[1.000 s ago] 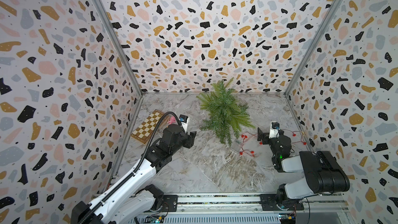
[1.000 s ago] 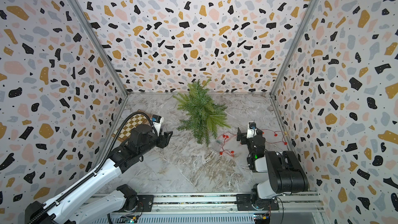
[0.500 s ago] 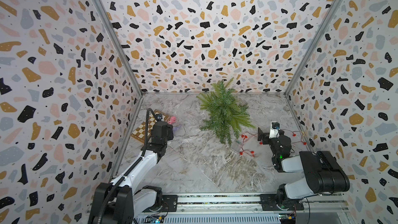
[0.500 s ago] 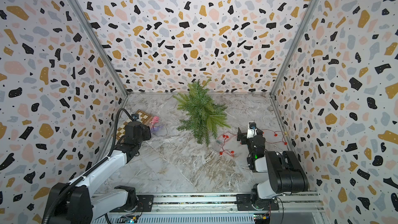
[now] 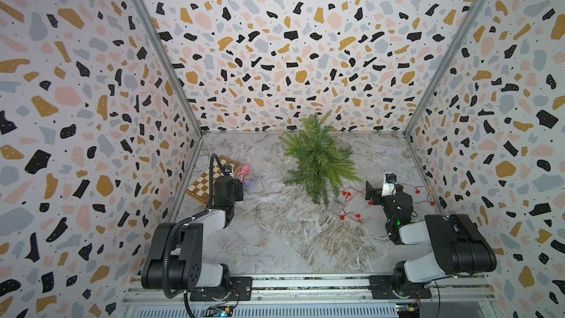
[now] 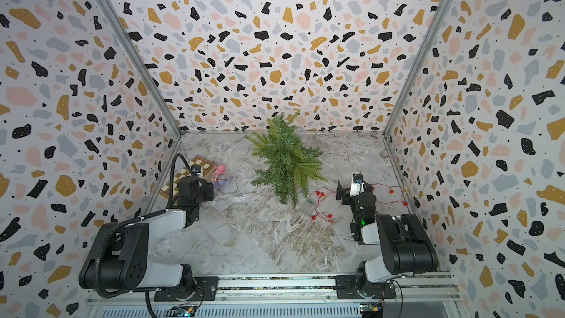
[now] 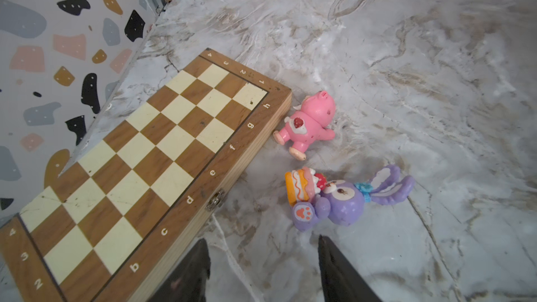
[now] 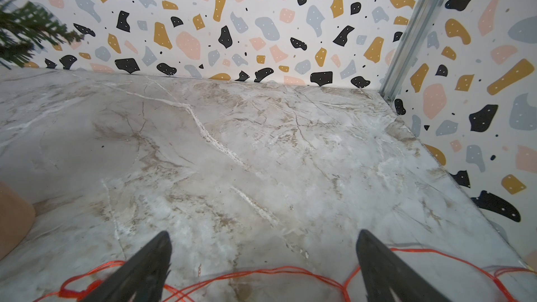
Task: Remove string lights from the small christmas tree
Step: Reset both arms
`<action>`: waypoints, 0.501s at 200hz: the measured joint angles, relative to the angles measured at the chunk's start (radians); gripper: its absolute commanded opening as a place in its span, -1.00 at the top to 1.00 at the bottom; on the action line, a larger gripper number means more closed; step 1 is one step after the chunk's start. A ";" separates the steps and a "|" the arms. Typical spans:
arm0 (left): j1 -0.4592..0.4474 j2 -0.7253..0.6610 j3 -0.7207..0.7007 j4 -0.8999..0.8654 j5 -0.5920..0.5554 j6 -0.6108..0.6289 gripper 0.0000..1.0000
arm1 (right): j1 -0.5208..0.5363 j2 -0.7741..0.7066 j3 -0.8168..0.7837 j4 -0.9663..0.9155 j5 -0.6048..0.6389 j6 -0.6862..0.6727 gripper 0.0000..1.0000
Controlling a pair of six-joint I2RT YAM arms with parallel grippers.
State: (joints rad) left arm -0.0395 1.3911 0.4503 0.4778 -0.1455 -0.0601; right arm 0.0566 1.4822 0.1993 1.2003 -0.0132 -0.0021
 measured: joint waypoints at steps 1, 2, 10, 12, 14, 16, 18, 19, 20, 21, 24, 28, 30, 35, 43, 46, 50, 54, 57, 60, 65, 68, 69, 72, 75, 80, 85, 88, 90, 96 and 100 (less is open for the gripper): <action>0.000 -0.001 -0.003 0.005 0.003 0.001 -0.16 | 0.000 0.000 0.000 0.000 0.000 0.000 -0.99; 0.000 -0.002 -0.005 0.006 0.005 0.002 -0.15 | 0.000 0.000 0.000 0.000 0.000 0.000 -0.98; 0.000 -0.010 -0.033 0.052 0.016 0.006 -0.17 | 0.000 0.000 0.000 -0.001 0.000 0.000 -0.99; 0.000 -0.010 -0.042 0.068 0.019 0.007 -0.17 | 0.000 0.000 0.000 -0.001 0.000 0.000 -0.98; 0.000 -0.011 -0.053 0.088 0.022 0.008 -0.17 | 0.000 0.000 0.000 -0.001 0.000 0.000 -0.99; 0.000 -0.011 -0.063 0.105 0.026 0.009 -0.17 | 0.000 0.000 0.000 -0.002 0.000 0.000 -0.98; 0.000 -0.010 -0.075 0.127 0.029 0.011 -0.18 | 0.000 0.000 0.000 -0.002 0.001 0.000 -0.99; 0.000 -0.009 -0.079 0.135 0.029 0.012 -0.18 | 0.000 0.000 0.000 -0.002 0.001 0.000 -0.99; 0.000 -0.008 -0.087 0.151 0.030 0.013 -0.18 | 0.000 0.000 0.000 -0.002 0.001 0.000 -0.99; 0.000 -0.007 -0.092 0.159 0.031 0.013 -0.18 | 0.000 0.000 0.000 -0.002 0.001 0.000 -0.98; 0.000 -0.003 -0.109 0.188 0.034 0.015 -0.18 | 0.000 0.000 0.000 -0.003 0.001 0.000 -0.98; 0.000 0.004 -0.129 0.218 0.037 0.016 -0.19 | 0.000 0.000 0.000 -0.003 0.002 0.000 -0.99; 0.000 0.006 -0.138 0.227 0.039 0.016 -0.19 | 0.000 0.000 0.000 -0.004 0.002 0.000 -0.98; 0.000 0.011 -0.152 0.233 0.042 0.018 -0.21 | 0.000 0.000 0.000 -0.004 0.002 0.000 -0.99; 0.000 0.013 -0.157 0.211 0.048 0.019 -0.22 | 0.000 0.000 0.000 -0.004 0.002 0.000 -0.99; 0.000 0.013 -0.156 0.209 0.051 0.020 -0.22 | 0.000 0.000 0.000 -0.004 0.002 0.000 -0.98; 0.000 0.013 -0.155 0.210 0.051 0.020 -0.24 | 0.000 0.000 0.000 -0.004 0.002 0.000 -0.98; 0.000 0.013 -0.155 0.222 0.054 0.020 -0.25 | 0.000 0.000 0.000 -0.004 0.002 0.000 -0.98; 0.000 0.013 -0.155 0.228 0.055 0.020 -0.26 | 0.000 0.000 0.000 -0.004 0.002 0.000 -0.99; 0.000 0.013 -0.155 0.237 0.056 0.021 -0.28 | 0.000 0.000 0.000 -0.004 0.002 0.000 -0.99; 0.000 0.013 -0.154 0.243 0.057 0.021 -0.33 | 0.000 0.000 0.000 -0.004 0.002 0.000 -0.98; 0.000 0.012 -0.152 0.244 0.058 0.021 -0.39 | 0.001 0.000 0.000 -0.004 0.003 0.000 -0.98; 0.000 0.012 -0.151 0.244 0.059 0.021 -0.41 | 0.001 0.000 0.000 -0.004 0.002 0.000 -0.98; 0.000 0.012 -0.149 0.241 0.058 0.024 -0.46 | 0.001 0.000 0.001 -0.005 0.003 0.000 -0.99; 0.000 0.012 -0.145 0.240 0.060 0.021 -0.51 | 0.001 0.000 0.001 -0.005 0.002 0.000 -0.98; 0.000 0.012 -0.142 0.241 0.059 0.023 -0.58 | 0.001 0.002 0.003 -0.008 0.003 -0.001 -0.99; 0.000 0.012 -0.139 0.244 0.060 0.023 -0.62 | 0.001 0.005 0.008 -0.013 0.002 -0.001 -0.99; 0.000 0.012 -0.139 0.249 0.060 0.023 -0.64 | 0.001 0.006 0.010 -0.016 0.002 -0.001 -0.98; 0.000 0.012 -0.138 0.251 0.060 0.023 -0.64 | 0.001 0.008 0.012 -0.018 0.002 -0.001 -0.99; 0.000 0.012 -0.137 0.253 0.060 0.023 -0.65 | 0.001 0.011 0.017 -0.022 0.002 -0.001 -0.98; 0.000 0.012 -0.136 0.253 0.060 0.023 -0.65 | 0.001 0.013 0.020 -0.024 0.002 -0.001 -0.98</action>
State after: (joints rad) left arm -0.0391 1.4033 0.3145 0.7303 -0.0860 -0.0368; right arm 0.0574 1.4952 0.2192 1.1767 -0.0109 -0.0029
